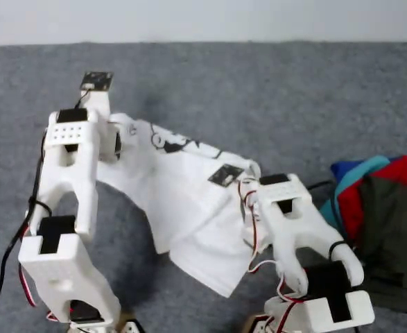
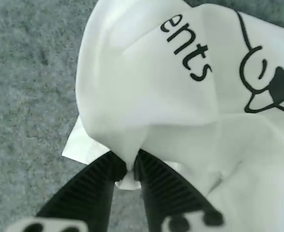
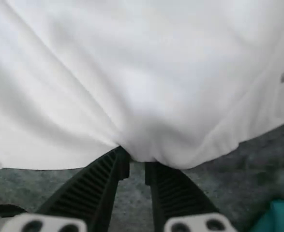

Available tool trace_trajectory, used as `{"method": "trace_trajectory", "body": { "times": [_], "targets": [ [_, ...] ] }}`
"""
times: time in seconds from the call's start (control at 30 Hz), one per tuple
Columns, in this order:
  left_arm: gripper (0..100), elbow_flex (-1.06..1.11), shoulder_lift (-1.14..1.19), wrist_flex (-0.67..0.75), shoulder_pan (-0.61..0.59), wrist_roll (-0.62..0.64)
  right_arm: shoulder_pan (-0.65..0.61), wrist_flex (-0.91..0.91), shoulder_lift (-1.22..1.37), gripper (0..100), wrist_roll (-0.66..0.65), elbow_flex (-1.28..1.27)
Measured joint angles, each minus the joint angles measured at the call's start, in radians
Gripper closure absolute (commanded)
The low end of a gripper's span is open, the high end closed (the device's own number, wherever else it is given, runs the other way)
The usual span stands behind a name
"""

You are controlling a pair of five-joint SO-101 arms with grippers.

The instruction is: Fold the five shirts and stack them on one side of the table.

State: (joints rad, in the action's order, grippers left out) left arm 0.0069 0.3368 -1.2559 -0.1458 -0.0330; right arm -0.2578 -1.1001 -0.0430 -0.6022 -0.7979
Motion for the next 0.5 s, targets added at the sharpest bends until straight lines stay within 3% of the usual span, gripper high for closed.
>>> {"method": "trace_trajectory", "body": {
  "times": [0.3, 0.5],
  "targets": [
    [99, 0.0, 0.0, -0.029, 0.0, 0.0, 0.149, -0.012, -0.017, 98.8, -0.008, 0.012],
    [99, 0.0, 0.0, -0.029, 0.0, 0.0, 0.308, -0.112, -0.204, 98.8, -0.009, 0.044]
  ]
}}
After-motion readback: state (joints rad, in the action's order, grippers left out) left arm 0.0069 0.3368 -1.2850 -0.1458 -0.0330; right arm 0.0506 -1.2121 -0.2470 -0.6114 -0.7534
